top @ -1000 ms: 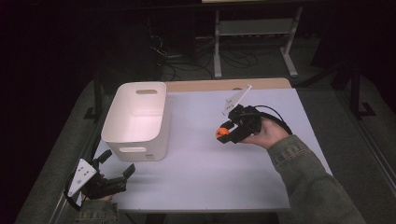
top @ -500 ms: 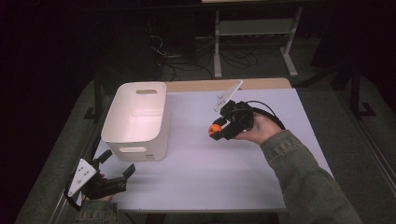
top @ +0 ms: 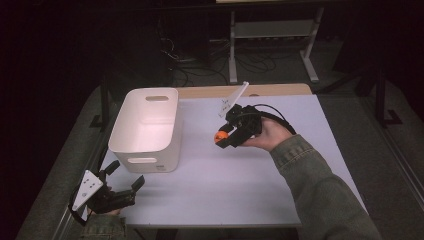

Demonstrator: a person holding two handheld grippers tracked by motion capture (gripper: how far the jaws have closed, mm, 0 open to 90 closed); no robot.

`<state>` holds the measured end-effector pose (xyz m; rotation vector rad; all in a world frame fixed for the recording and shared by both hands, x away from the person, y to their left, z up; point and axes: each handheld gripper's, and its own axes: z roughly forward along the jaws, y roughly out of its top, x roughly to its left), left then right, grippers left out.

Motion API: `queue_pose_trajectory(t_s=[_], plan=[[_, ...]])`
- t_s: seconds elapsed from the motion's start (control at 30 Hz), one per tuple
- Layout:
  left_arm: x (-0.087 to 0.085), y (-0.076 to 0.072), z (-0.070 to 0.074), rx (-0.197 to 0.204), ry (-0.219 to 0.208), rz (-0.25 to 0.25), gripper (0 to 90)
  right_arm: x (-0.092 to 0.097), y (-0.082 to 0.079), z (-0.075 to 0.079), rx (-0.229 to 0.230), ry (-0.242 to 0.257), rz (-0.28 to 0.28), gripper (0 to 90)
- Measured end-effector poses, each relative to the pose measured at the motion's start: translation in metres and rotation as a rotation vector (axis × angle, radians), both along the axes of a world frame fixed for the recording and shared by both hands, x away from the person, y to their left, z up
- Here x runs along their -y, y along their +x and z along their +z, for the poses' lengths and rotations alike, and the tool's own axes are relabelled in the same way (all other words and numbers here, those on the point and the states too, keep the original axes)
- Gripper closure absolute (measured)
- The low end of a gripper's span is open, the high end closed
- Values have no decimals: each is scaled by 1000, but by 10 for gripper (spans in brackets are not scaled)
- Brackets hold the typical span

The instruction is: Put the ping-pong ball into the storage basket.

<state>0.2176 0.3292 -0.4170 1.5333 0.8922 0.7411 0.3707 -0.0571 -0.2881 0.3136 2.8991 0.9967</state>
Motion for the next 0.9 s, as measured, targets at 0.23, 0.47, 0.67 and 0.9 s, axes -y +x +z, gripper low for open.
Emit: queue_pose_trajectory(t_s=[0.23,0.47,0.67,0.9], plan=[[0,0,0,1,-2,0,2,-6,5,2,-1,3,11,499],[0,0,0,0,-1,-1,3,-14,12,2,-4,2,22,499],[0,0,0,0,-2,-2,3,-20,16,4,-6,3,37,499],[0,0,0,-1,-4,-2,2,-31,20,10,-1,11,59,499]])
